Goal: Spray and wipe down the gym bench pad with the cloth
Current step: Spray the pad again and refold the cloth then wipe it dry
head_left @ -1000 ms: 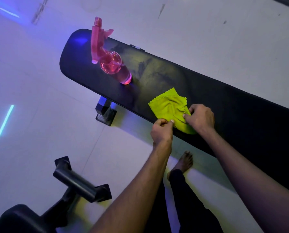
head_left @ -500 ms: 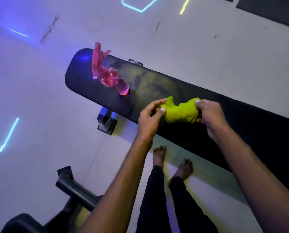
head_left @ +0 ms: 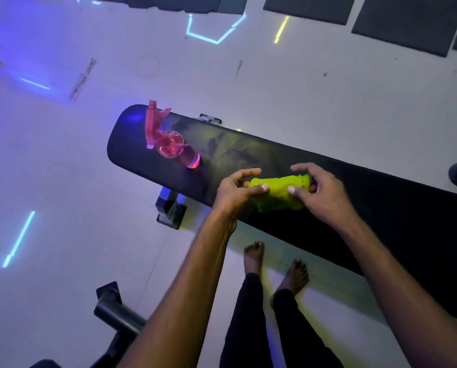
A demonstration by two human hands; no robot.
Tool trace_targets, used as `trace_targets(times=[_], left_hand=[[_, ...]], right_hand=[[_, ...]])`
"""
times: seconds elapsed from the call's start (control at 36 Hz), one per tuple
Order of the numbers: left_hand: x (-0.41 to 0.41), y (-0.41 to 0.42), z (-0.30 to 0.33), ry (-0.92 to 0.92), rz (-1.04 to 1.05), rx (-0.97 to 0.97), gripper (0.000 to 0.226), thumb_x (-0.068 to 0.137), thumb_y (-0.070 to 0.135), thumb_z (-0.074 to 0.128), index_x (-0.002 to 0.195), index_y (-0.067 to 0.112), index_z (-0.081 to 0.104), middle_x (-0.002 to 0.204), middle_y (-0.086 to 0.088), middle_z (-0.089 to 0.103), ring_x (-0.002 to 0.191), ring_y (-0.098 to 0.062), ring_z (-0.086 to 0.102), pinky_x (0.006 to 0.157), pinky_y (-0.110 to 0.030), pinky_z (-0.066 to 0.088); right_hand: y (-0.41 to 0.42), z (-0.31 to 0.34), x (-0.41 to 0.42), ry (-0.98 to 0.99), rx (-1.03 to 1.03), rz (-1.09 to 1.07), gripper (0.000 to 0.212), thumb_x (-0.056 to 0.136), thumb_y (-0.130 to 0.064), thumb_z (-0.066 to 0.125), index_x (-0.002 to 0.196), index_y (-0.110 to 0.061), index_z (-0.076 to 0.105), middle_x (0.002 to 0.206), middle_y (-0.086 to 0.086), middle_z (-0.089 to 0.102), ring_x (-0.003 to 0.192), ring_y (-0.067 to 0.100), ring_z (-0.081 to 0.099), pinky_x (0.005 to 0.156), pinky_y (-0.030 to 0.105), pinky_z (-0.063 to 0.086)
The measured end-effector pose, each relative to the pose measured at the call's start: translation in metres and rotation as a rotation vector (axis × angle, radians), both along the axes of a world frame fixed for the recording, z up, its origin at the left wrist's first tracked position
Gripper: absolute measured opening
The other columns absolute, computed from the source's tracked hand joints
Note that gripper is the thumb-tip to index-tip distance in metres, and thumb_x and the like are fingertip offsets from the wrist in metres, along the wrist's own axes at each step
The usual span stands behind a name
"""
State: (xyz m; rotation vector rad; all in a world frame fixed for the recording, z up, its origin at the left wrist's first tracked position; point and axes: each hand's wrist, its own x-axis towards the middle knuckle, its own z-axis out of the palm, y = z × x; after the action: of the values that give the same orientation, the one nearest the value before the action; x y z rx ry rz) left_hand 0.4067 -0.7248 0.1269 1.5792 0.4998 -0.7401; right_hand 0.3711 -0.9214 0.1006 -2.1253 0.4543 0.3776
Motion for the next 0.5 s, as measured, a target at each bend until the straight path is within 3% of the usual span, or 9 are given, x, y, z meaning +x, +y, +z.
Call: trace_targets(times=[0.08,0.17,0.25,0.31,0.36,0.42,0.5], left_hand=[[-0.003,-0.001,0.005,-0.136,-0.030,-0.010,0.038,0.084,0.001,0.077,0.121,0.011,0.072,0.096,-0.004,0.066,0.077,0.001,0.064,0.075,-0.016,0.057],[-0.002,-0.004,0.009,-0.203,-0.036,-0.015,0.033,0.086,0.002,0.077,0.118,0.009,0.073,0.099,-0.005,0.071,0.084,-0.002,0.066,0.087,-0.024,0.058],[0.000,-0.007,0.010,-0.212,0.016,-0.002,0.024,0.092,0.010,0.071,0.116,0.006,0.074,0.099,-0.006,0.068,0.080,0.005,0.062,0.081,-0.015,0.054],[0.003,-0.011,0.010,-0.207,0.049,0.019,0.025,0.094,0.008,0.069,0.118,0.001,0.072,0.096,-0.011,0.063,0.083,-0.005,0.059,0.076,-0.016,0.051],[0.006,-0.015,0.011,-0.211,0.056,0.032,0.030,0.093,0.005,0.070,0.122,0.000,0.069,0.092,-0.015,0.053,0.087,-0.019,0.051,0.079,-0.026,0.048],[0.010,-0.018,0.011,-0.242,0.038,0.039,0.034,0.090,0.004,0.072,0.124,0.003,0.067,0.090,-0.014,0.047,0.086,-0.022,0.047,0.080,-0.033,0.045],[0.015,-0.020,0.011,-0.284,0.008,0.055,0.042,0.087,0.003,0.075,0.128,0.005,0.066,0.091,-0.014,0.050,0.085,-0.022,0.049,0.082,-0.034,0.049]], right_hand=[[-0.002,0.006,-0.002,0.025,-0.002,0.096,0.041,0.073,-0.026,0.090,0.109,-0.031,0.072,0.094,-0.004,0.070,0.077,0.009,0.061,0.066,0.023,0.045],[0.003,0.004,-0.002,-0.014,-0.073,0.040,0.026,0.077,-0.019,0.087,0.091,-0.032,0.069,0.088,-0.002,0.071,0.070,0.001,0.057,0.058,0.019,0.041],[0.004,0.003,-0.002,-0.053,-0.072,-0.039,0.027,0.081,-0.016,0.084,0.086,-0.035,0.067,0.081,-0.004,0.068,0.069,0.005,0.058,0.057,0.017,0.039],[0.003,0.004,-0.003,-0.081,-0.084,-0.059,0.023,0.082,-0.016,0.084,0.085,-0.033,0.068,0.083,-0.002,0.070,0.070,0.012,0.060,0.058,0.017,0.041],[0.003,0.004,-0.005,-0.097,-0.135,-0.059,0.017,0.082,-0.018,0.084,0.087,-0.029,0.071,0.091,0.000,0.069,0.076,0.015,0.059,0.059,0.018,0.039],[0.002,0.004,-0.006,-0.101,-0.194,-0.057,0.014,0.082,-0.018,0.084,0.088,-0.024,0.072,0.100,0.002,0.063,0.088,0.018,0.058,0.062,0.019,0.037],[-0.002,0.005,-0.005,-0.132,-0.212,-0.032,0.017,0.078,-0.013,0.084,0.082,-0.021,0.070,0.119,0.007,0.064,0.112,0.026,0.058,0.076,0.020,0.041]])
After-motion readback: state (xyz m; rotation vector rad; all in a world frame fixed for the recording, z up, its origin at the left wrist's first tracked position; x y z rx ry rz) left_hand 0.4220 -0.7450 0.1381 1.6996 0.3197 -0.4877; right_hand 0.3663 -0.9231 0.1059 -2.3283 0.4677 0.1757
